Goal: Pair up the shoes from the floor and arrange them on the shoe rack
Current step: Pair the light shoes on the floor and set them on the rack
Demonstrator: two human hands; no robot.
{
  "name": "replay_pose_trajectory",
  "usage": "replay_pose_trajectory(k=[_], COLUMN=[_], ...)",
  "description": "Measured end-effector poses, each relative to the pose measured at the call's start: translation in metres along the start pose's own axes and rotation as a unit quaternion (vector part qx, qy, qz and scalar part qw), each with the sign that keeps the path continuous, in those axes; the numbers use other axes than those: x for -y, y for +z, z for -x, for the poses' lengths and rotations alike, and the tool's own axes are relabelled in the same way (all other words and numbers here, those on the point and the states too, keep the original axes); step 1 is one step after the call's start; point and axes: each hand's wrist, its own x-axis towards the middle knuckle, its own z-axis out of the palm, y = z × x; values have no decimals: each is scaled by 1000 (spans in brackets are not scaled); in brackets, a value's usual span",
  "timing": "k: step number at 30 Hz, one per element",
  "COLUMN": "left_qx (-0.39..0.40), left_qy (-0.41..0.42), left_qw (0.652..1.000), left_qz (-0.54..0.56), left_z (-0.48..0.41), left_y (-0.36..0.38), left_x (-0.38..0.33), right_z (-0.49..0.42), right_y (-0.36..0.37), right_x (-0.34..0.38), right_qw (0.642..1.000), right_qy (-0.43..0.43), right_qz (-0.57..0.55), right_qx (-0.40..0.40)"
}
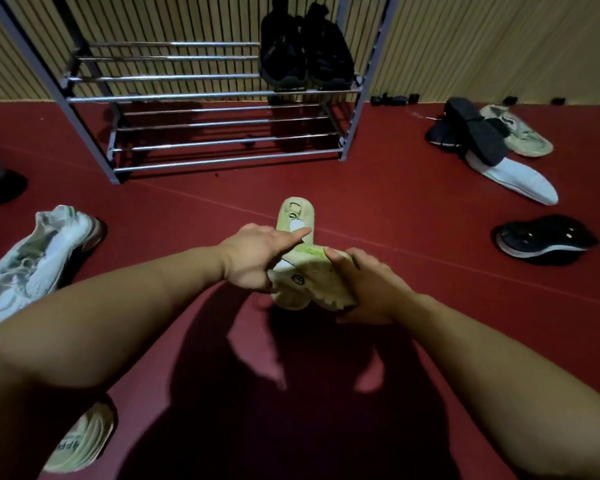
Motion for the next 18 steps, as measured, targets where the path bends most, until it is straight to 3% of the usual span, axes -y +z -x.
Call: replay_pose_trajectory(k=[3,4,6,8,10,12,13,15,18], left_qx=[-81,-123,-158,-92,-19,7,6,-2,46], left_qy=[25,2,-127,-284,-358,-374,-373,-370,-360], left_qw=[996,992,978,945,916,907,906,903,911], left_qz=[-6,-3,48,138,180,193,202,218,196], left_z=[-9,-12,-16,-21,-27,-34,-37,-42,-47], left_y=[8,13,21,27,35,47,54,70,91], left_x=[-3,-4,-8,-15,-22,-31,-36,-48,-60], right_z=[10,11,13,11,6,-1,-4,-6,-2], right_y=[4,6,9,13,19,30,37,54,76], right_x=[-15,-21,-30,-32,-30,-29,-29,-28,-23], right_qw=[996,991,972,937,898,875,880,912,947], right_qy=[39,69,156,250,323,359,361,331,262], right_qz=[-67,-90,-138,-194,-253,-297,-292,-244,-162], right_qx=[-47,-65,-109,-149,-162,-132,-97,-3,92])
